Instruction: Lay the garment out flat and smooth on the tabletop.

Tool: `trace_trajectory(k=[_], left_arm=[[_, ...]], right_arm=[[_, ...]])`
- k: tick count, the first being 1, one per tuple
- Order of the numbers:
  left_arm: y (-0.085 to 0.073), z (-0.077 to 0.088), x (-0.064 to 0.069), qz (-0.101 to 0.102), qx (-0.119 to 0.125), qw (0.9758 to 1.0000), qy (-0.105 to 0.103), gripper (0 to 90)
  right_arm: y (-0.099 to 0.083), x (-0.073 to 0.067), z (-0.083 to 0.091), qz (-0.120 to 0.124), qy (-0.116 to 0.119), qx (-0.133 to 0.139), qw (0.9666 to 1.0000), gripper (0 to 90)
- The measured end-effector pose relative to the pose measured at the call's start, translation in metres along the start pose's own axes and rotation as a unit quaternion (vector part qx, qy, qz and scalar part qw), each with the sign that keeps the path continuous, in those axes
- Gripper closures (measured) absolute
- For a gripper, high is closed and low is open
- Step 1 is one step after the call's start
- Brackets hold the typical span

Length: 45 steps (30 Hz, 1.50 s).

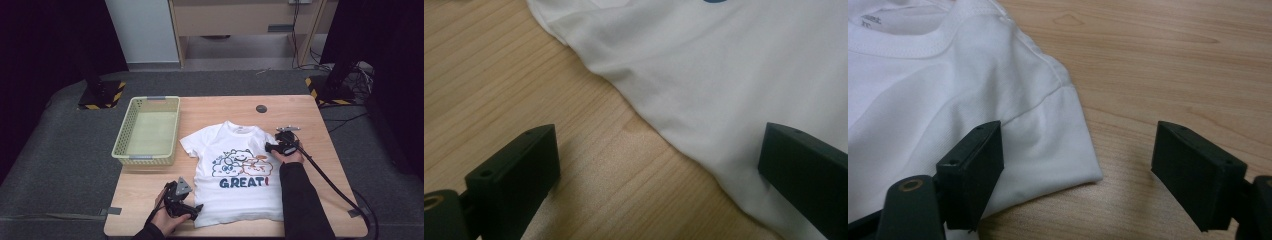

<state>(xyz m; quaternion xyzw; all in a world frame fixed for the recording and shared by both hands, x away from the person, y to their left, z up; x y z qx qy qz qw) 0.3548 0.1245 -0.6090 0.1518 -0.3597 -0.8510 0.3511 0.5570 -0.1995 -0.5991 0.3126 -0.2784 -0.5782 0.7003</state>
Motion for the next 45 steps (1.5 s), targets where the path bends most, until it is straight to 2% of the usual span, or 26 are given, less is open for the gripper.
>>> trace_trajectory(k=[5, 9, 13, 18, 20, 21, 23, 28, 34, 38, 45], left_arm=[[0.0, 0.0, 0.0, 0.004, 0.007, 1.0, 0.004, 1.9], [0.0, -0.001, 0.001, 0.008, 0.012, 0.9999, 0.008, 1.2], [0.0, -0.001, 0.001, 0.009, 0.013, 0.9998, 0.009, 1.2], [0.0, -0.001, 0.001, 0.009, 0.015, 0.9998, 0.009, 1.2], [0.0, -0.001, 0.001, 0.009, 0.015, 0.9998, 0.01, 1.2], [0.0, -0.001, 0.001, 0.009, 0.016, 0.9998, 0.01, 1.1], [0.0, -0.001, 0.001, 0.009, 0.016, 0.9998, 0.009, 1.1], [0.0, -0.001, 0.001, 0.009, 0.016, 0.9998, 0.01, 1.1], [0.0, -0.001, 0.001, 0.009, 0.015, 0.9998, 0.01, 0.8], [0.0, -0.001, 0.002, 0.009, 0.015, 0.9998, 0.01, 0.7], [0.0, -0.001, 0.002, 0.01, 0.014, 0.9998, 0.01, 0.6]], right_arm=[[-0.002, -0.002, -0.001, -0.007, 0.007, 0.003, 1.0, 25.1], [-0.003, -0.004, 0.0, -0.016, 0.014, 0.015, 0.9997, 33.0], [-0.002, -0.009, 0.001, -0.015, 0.022, 0.032, 0.9991, 47.1], [-0.001, -0.012, 0.001, -0.018, 0.032, 0.038, 0.9986, 65.6], [0.0, -0.014, 0.001, -0.023, 0.04, 0.039, 0.9981, 72.6], [0.0, -0.015, 0.001, -0.029, 0.049, 0.039, 0.9976, 79.4], [0.0, -0.017, 0.001, -0.034, 0.058, 0.041, 0.9969, 84.2], [0.008, -0.017, 0.006, -0.026, 0.069, 0.057, 0.9957, 86.7], [0.033, -0.021, 0.026, -0.022, 0.09, 0.098, 0.9909, 87.3], [0.043, -0.027, 0.036, -0.014, 0.1, 0.111, 0.9887, 87.3], [0.062, -0.058, 0.055, 0.024, 0.132, 0.136, 0.9816, 87.3]])
Point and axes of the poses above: each handheld gripper's, and its own axes: z roughly backward along the jaws, y roughly out of its top, x roughly to its right, the point moved 10 cm from there along -z, roughly forward along the jaws, and after that the axes turned 5 degrees about x, right-handed, at the moved point
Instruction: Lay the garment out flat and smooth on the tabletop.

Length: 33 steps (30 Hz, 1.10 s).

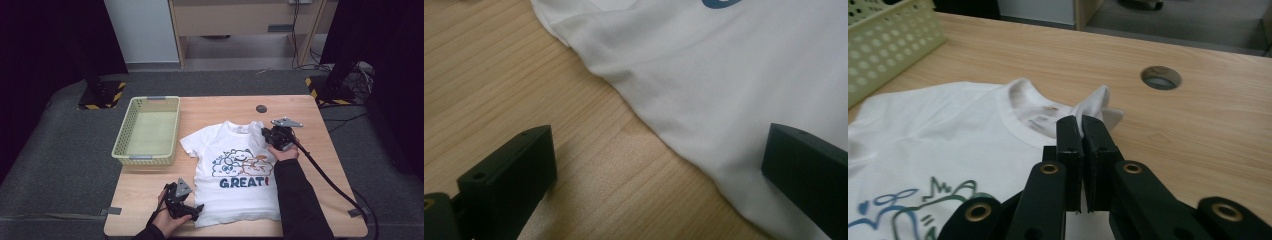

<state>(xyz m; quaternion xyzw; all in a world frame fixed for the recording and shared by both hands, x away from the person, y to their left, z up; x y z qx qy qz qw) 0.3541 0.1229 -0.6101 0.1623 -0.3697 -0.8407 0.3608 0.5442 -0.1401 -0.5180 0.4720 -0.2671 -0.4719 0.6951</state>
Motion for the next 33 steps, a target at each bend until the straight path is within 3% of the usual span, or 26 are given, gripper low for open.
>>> trace_trajectory(k=[7, 16, 27, 33], left_arm=[[0.0, 0.0, 0.0, 0.0, -0.001, 1.0, 0.0, 0.6], [0.0, 0.0, 0.0, -0.001, -0.001, 1.0, -0.001, 0.6], [0.0, 0.0, 0.0, -0.002, 0.0, 1.0, -0.001, 0.6], [0.0, 0.0, 0.0, -0.002, -0.001, 1.0, -0.001, 0.6]], right_arm=[[0.001, -0.036, -0.009, 0.027, 0.029, -0.005, 0.9992, 87.2], [-0.036, -0.062, -0.031, 0.047, 0.05, -0.049, 0.9965, 86.8], [-0.074, -0.077, -0.046, 0.088, 0.054, -0.089, 0.9907, 82.1], [-0.065, -0.082, -0.038, 0.09, 0.07, -0.077, 0.9905, 70.3]])
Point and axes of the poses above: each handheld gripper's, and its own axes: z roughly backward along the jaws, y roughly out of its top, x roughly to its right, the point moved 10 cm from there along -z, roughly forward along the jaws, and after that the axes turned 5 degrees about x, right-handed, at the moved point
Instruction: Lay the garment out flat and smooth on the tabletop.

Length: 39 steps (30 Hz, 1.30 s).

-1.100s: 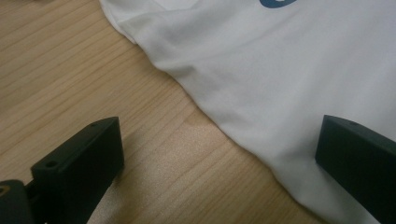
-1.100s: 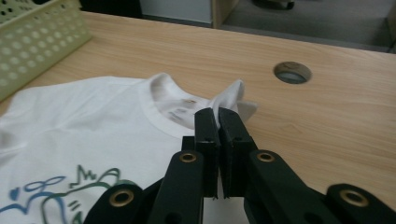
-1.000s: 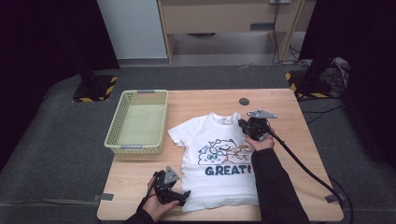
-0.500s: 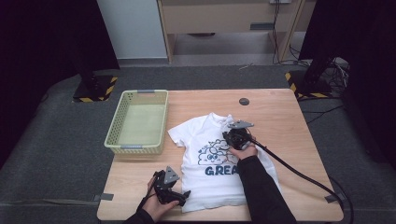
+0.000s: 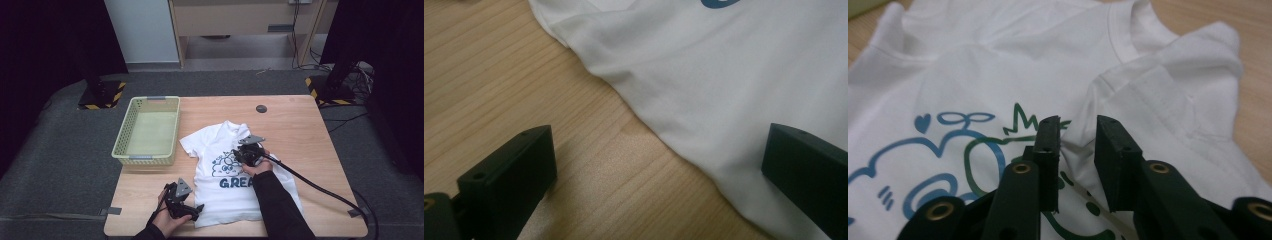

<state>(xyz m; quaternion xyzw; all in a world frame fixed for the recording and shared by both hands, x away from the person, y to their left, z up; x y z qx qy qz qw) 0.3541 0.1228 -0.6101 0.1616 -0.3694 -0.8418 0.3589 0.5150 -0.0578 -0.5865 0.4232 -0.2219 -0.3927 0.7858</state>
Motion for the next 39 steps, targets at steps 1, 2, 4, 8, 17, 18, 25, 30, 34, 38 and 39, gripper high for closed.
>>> trace_trajectory(k=[1, 2, 4, 8, 17, 18, 25, 30, 34, 38, 39], left_arm=[[0.0, 0.0, 0.0, 0.0, 0.0, 1.0, 0.0, 0.6], [0.0, 0.0, 0.0, 0.0, 0.0, 1.0, 0.0, 0.5], [0.0, 0.0, 0.0, 0.0, 0.0, 1.0, 0.0, 0.5], [0.0, 0.0, 0.0, 0.0, 0.0, 1.0, 0.0, 0.5], [0.0, 0.0, 0.0, -0.001, 0.001, 1.0, -0.001, 0.5], [0.0, 0.0, 0.0, -0.001, 0.001, 1.0, -0.001, 0.5], [0.0, 0.0, 0.0, -0.002, 0.002, 1.0, -0.002, 0.5], [0.0, 0.0, 0.0, -0.002, 0.002, 1.0, -0.002, 0.5], [0.0, 0.0, 0.0, -0.002, 0.002, 1.0, -0.003, 0.5], [0.0, 0.0, 0.0, -0.002, 0.002, 1.0, -0.002, 0.4], [0.0, 0.0, 0.0, -0.002, 0.002, 1.0, -0.002, 0.4]], right_arm=[[0.004, 0.0, 0.003, -0.001, 0.002, 0.006, 1.0, 68.8], [0.009, 0.002, 0.007, -0.001, 0.001, 0.012, 0.9999, 66.8], [0.019, 0.01, 0.013, -0.004, -0.005, 0.023, 0.9997, 63.5], [0.035, 0.032, 0.022, -0.008, -0.027, 0.035, 0.999, 60.1], [0.027, 0.059, 0.006, 0.0, -0.044, 0.0, 0.9991, 51.4], [0.024, 0.06, 0.003, 0.002, -0.042, -0.005, 0.9991, 50.6], [0.008, 0.059, -0.01, 0.006, -0.032, -0.032, 0.9989, 53.5], [-0.001, 0.055, -0.012, 0.012, -0.019, -0.051, 0.9984, 63.9], [-0.003, 0.053, -0.01, 0.011, -0.016, -0.058, 0.9981, 76.0], [-0.003, 0.053, -0.007, 0.01, -0.014, -0.062, 0.9979, 84.7], [-0.002, 0.053, -0.006, 0.01, -0.015, -0.062, 0.9979, 85.1]])
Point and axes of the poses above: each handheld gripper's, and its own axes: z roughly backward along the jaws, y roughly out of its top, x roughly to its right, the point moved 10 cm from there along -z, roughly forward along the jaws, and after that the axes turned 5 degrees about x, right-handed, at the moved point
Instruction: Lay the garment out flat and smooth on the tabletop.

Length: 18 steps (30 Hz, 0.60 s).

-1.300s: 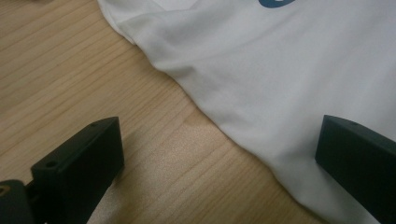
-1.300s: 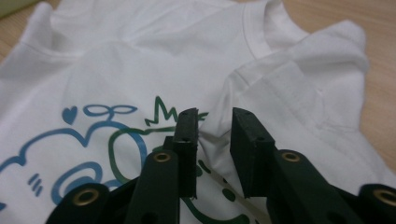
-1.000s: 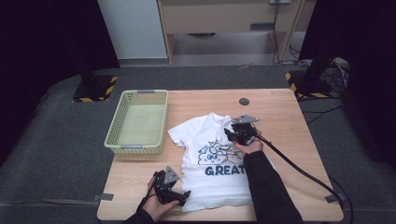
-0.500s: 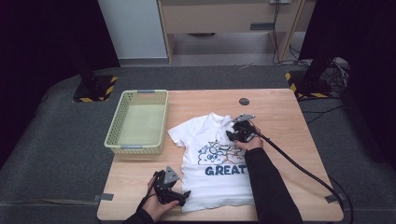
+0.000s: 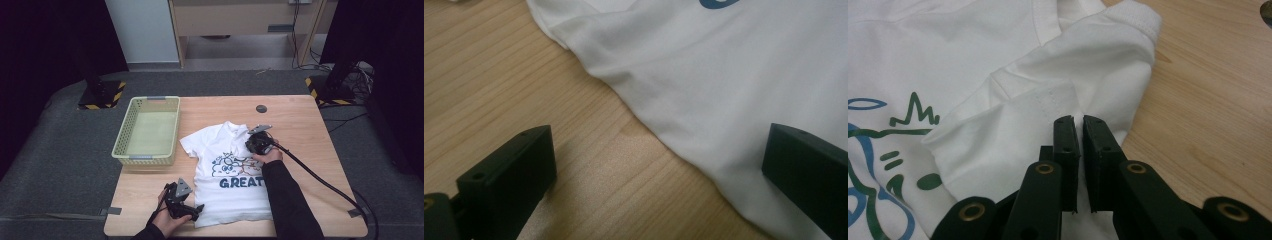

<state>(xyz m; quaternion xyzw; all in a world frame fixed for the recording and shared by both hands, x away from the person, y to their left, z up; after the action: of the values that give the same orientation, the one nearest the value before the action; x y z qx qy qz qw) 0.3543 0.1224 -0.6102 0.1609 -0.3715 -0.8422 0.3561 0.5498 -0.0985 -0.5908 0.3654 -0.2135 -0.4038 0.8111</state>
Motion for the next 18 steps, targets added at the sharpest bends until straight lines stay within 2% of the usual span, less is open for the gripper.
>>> trace_trajectory(k=[4, 9, 16, 18], left_arm=[[0.0, 0.0, 0.0, 0.0, 0.0, 1.0, 0.0, 0.4], [0.0, 0.0, 0.0, 0.0, 0.0, 1.0, 0.0, 0.4], [0.0, 0.0, 0.0, 0.0, 0.0, 1.0, 0.0, 0.4], [0.0, 0.0, 0.0, 0.0, 0.0, 1.0, 0.0, 0.4]], right_arm=[[0.0011, 0.0009, 0.0014, -0.007, -0.001, 0.002, 1.0, 83.7], [0.002, -0.0017, -0.0003, -0.009, 0.006, 0.011, 0.9999, 71.7], [-0.0029, -0.0032, -0.0029, -0.003, 0.008, -0.001, 1.0, 70.2], [-0.0037, -0.0019, -0.0016, -0.001, 0.006, -0.007, 1.0, 74.3]])
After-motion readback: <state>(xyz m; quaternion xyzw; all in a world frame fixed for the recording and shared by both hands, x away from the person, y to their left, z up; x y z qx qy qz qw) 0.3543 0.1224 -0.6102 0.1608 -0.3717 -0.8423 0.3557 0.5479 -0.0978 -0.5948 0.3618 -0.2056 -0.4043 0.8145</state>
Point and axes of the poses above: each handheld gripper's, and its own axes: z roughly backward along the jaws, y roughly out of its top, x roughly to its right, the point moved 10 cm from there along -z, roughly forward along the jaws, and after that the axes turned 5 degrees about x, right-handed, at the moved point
